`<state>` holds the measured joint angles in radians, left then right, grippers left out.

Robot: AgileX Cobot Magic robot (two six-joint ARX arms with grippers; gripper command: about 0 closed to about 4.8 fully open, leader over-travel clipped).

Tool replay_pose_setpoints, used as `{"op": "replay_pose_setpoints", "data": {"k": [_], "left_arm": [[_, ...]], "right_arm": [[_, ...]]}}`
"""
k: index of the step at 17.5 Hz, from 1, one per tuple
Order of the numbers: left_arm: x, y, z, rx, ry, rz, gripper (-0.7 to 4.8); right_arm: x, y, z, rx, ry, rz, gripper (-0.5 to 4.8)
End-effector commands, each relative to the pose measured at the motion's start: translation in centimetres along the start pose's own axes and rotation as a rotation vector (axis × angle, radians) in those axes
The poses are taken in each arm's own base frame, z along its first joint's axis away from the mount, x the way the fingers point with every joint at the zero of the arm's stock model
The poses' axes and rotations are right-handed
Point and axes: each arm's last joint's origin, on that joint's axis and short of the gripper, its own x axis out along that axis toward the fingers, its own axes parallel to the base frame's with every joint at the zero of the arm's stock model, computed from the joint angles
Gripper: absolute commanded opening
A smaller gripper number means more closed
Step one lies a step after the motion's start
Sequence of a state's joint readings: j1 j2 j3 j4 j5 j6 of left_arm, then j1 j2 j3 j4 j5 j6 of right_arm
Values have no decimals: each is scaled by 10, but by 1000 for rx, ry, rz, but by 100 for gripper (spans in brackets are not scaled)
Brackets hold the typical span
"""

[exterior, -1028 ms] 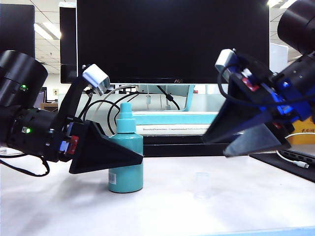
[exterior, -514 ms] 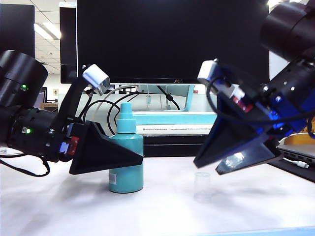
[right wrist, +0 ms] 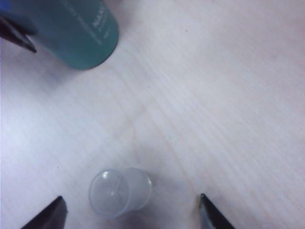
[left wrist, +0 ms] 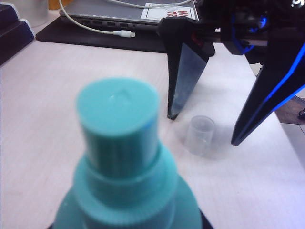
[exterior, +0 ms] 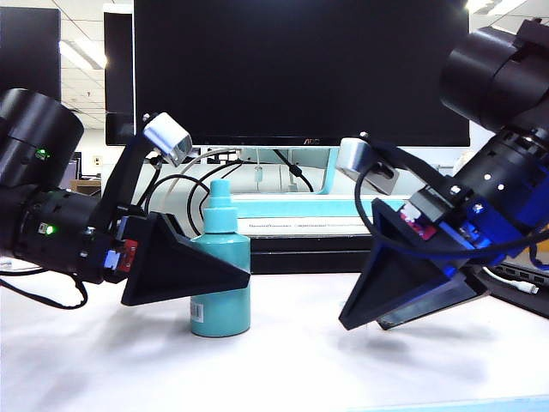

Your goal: Pick up the sprayer with the left hand, pick up its lid with the right hand then put the lid on the sprayer.

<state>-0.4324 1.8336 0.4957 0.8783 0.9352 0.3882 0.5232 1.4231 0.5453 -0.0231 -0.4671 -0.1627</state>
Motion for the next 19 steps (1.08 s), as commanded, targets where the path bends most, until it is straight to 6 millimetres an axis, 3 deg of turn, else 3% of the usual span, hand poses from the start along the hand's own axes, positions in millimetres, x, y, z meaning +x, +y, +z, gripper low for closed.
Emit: {"op": "replay_pose_setpoints", "data": {"k": [1, 13, 15, 19], "left_arm": [[1, 0, 0, 1, -1, -4, 211], [2, 0, -5, -10, 9, -9, 211], [3, 0, -9, -25, 19, -13, 211], [3, 0, -9, -24, 18, -13, 211]], "right_arm": [[0, 0, 3, -15, -24, -1, 259], [4, -1, 5, -9, -45, 28, 237], [8, -2, 2, 4, -31, 39, 175], [8, -3, 7, -3, -68, 47, 169]]}}
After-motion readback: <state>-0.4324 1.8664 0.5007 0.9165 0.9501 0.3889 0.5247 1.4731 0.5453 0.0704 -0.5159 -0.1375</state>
